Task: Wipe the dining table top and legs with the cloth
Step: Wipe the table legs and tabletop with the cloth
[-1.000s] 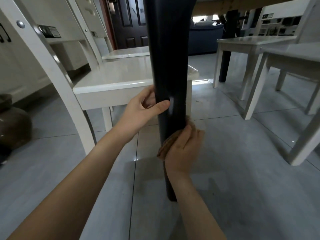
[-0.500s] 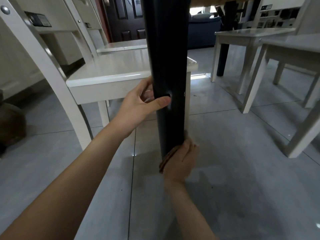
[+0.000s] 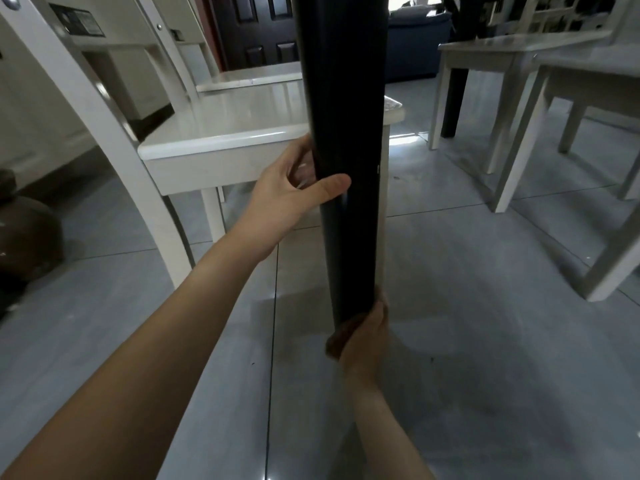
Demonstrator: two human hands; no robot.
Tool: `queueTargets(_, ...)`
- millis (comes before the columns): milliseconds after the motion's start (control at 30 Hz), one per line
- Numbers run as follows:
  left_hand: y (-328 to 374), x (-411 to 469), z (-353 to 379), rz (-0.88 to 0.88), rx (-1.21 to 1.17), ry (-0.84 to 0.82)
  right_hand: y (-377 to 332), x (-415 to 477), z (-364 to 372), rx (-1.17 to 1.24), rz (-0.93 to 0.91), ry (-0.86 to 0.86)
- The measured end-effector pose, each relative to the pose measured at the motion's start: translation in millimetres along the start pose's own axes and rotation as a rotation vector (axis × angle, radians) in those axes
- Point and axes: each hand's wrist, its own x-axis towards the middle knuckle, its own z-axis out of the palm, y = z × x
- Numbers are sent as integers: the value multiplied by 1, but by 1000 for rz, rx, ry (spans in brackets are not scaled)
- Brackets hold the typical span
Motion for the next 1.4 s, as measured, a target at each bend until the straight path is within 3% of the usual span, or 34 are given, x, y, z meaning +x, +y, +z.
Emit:
queueTargets(67,-1,0,1,9,6,-3,-19,-5,6,43,-158,34)
queueTargets(167,-3,1,0,15,18,-4,-17,-9,2,49,-334,-91)
queueTargets(267,-3,1,0,22,15,-5,6,-2,-15,37,-233,-281)
queueTargets(367,-2,1,0,23,7,-4,8,-7,-30,-10,-152,-355)
queueTargets(567,1,-2,2,20,-3,-1,-8,-11,-31,-65,-239,-292)
queueTargets(967,0,0,2,23,12,-2,-35,8,-26,-56,-245,-275)
queueTargets(1200,3,-3,3,11,-5,1,42,-8,-55,-226,103,-303)
queueTargets(1400,5,-4,2,12,15,-3,34,2,-48,-243,20,-246)
